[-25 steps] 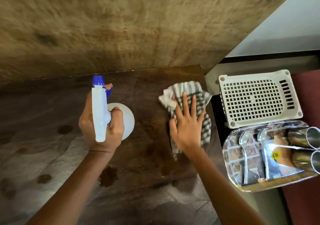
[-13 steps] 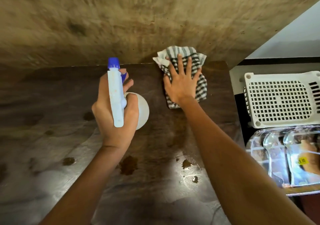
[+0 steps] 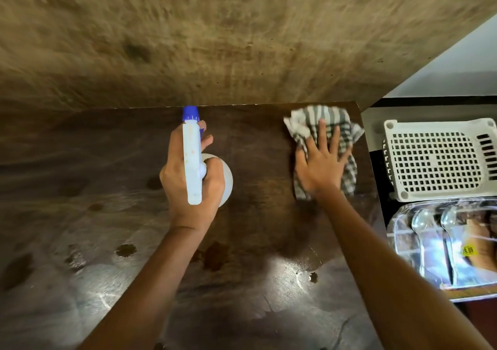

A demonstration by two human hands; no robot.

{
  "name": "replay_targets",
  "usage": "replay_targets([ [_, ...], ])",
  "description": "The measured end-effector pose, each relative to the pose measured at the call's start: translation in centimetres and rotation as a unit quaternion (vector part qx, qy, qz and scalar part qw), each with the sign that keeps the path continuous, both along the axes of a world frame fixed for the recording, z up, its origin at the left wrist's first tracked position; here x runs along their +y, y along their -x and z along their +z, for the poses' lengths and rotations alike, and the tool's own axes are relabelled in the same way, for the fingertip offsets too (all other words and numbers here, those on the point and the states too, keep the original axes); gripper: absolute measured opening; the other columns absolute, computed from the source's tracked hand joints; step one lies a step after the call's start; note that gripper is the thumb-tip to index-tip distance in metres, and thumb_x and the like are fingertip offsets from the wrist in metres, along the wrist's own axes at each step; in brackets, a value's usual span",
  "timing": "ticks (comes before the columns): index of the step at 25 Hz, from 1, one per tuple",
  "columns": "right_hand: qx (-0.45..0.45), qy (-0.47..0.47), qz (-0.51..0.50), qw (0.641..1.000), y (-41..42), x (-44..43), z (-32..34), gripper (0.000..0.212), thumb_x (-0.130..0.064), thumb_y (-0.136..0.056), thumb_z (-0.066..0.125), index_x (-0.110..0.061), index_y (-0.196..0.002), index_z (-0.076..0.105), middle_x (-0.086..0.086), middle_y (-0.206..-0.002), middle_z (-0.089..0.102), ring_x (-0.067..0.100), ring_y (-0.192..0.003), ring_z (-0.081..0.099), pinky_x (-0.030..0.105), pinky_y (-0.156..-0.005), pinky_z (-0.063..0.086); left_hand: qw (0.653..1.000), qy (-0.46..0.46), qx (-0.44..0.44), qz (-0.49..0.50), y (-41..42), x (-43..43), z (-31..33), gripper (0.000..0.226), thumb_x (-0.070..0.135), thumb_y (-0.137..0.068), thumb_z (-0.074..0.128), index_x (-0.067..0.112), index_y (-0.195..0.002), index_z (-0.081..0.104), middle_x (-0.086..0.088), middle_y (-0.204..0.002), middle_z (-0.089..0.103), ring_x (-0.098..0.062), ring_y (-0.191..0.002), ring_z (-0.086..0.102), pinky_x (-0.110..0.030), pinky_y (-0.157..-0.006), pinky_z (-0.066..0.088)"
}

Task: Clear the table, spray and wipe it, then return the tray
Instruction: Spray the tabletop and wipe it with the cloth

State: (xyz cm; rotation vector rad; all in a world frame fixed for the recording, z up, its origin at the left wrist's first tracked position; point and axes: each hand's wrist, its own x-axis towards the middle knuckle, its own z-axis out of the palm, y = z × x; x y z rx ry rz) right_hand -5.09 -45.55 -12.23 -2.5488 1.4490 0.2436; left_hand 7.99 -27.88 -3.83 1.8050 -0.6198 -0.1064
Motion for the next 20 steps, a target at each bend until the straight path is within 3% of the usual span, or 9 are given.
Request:
replay_targets([
  [2, -0.003, -0.006, 0.014, 1.0, -6.8, -1.1, 0.0, 0.055, -0.049, -0.096, 0.021, -0.031, -0.148, 0.017, 0.0, -0.158, -0.01, 0.03, -0.143, -0.015, 0.063, -0.11, -0.007, 1.0, 0.005, 0.014, -0.002, -0.1, 0.0, 0.0, 0.052, -0.005, -0.073, 0.049, 0.018, -0.12, 0.042, 0.009, -0.112, 0.056, -0.015, -0.094, 0.067, -0.024, -0.082, 0.052],
  [5, -0.017, -0.009, 0.17, 0.985, -10.5, 3.3, -0.5, 0.057, -0.049, -0.096, 0.022, -0.034, -0.149, 0.007, 0.001, -0.158, -0.007, 0.03, -0.144, -0.012, 0.061, -0.111, -0.007, 1.0, -0.008, 0.023, 0.016, 0.1, -0.1, 0.2, 0.054, -0.006, -0.071, 0.048, 0.013, -0.121, 0.047, 0.009, -0.108, 0.057, -0.014, -0.094, 0.067, -0.023, -0.08, 0.052],
  [8, -0.038, -0.001, 0.244, 0.969, -5.7, 8.4, -0.7, 0.057, -0.05, -0.093, 0.018, -0.035, -0.148, 0.01, -0.001, -0.158, 0.002, 0.029, -0.144, -0.006, 0.059, -0.113, -0.002, 1.0, 0.006, 0.018, 0.024, 0.3, 0.9, 0.9, 0.049, -0.007, -0.072, 0.05, 0.014, -0.117, 0.051, 0.019, -0.1, 0.057, -0.011, -0.091, 0.066, -0.022, -0.08, 0.053],
  [11, -0.02, 0.022, 0.302, 0.953, 2.0, 10.1, -0.8, 0.062, -0.048, -0.088, 0.027, -0.033, -0.147, 0.016, -0.003, -0.156, 0.012, 0.027, -0.145, 0.003, 0.059, -0.112, 0.006, 0.999, 0.005, 0.038, 0.019, -0.1, 3.0, 1.3, 0.048, -0.009, -0.074, 0.05, 0.013, -0.117, 0.051, 0.008, -0.106, 0.06, -0.019, -0.101, 0.066, -0.032, -0.085, 0.053],
  [14, 0.013, 0.004, 0.243, 0.97, 3.4, 7.0, -0.2, 0.064, -0.05, -0.087, 0.021, -0.031, -0.148, 0.016, -0.004, -0.157, 0.003, 0.025, -0.144, -0.004, 0.06, -0.112, 0.006, 0.999, -0.021, 0.042, 0.018, -0.3, 4.8, 1.9, 0.052, -0.007, -0.074, 0.05, 0.025, -0.115, 0.051, 0.014, -0.106, 0.062, -0.015, -0.103, 0.065, -0.026, -0.086, 0.051],
  [17, 0.005, -0.008, 0.099, 0.995, -4.6, 2.9, -0.1, 0.058, -0.049, -0.095, 0.018, -0.027, -0.148, 0.018, -0.003, -0.158, -0.009, 0.027, -0.143, -0.014, 0.058, -0.112, -0.006, 0.998, -0.017, 0.053, 0.011, -0.1, 5.3, 2.2, 0.055, -0.007, -0.075, 0.052, 0.035, -0.112, 0.051, 0.024, -0.103, 0.062, -0.01, -0.104, 0.064, -0.025, -0.086, 0.051],
  [20, -0.011, -0.01, 0.113, 0.993, -10.1, 3.8, -0.6, 0.056, -0.047, -0.097, 0.021, -0.029, -0.149, 0.01, -0.001, -0.158, -0.009, 0.029, -0.143, -0.014, 0.06, -0.111, -0.008, 0.999, -0.001, 0.051, 0.009, 0.6, 5.5, 2.2, 0.052, -0.007, -0.075, 0.05, 0.025, -0.115, 0.045, 0.013, -0.107, 0.059, -0.018, -0.104, 0.065, -0.031, -0.085, 0.052],
])
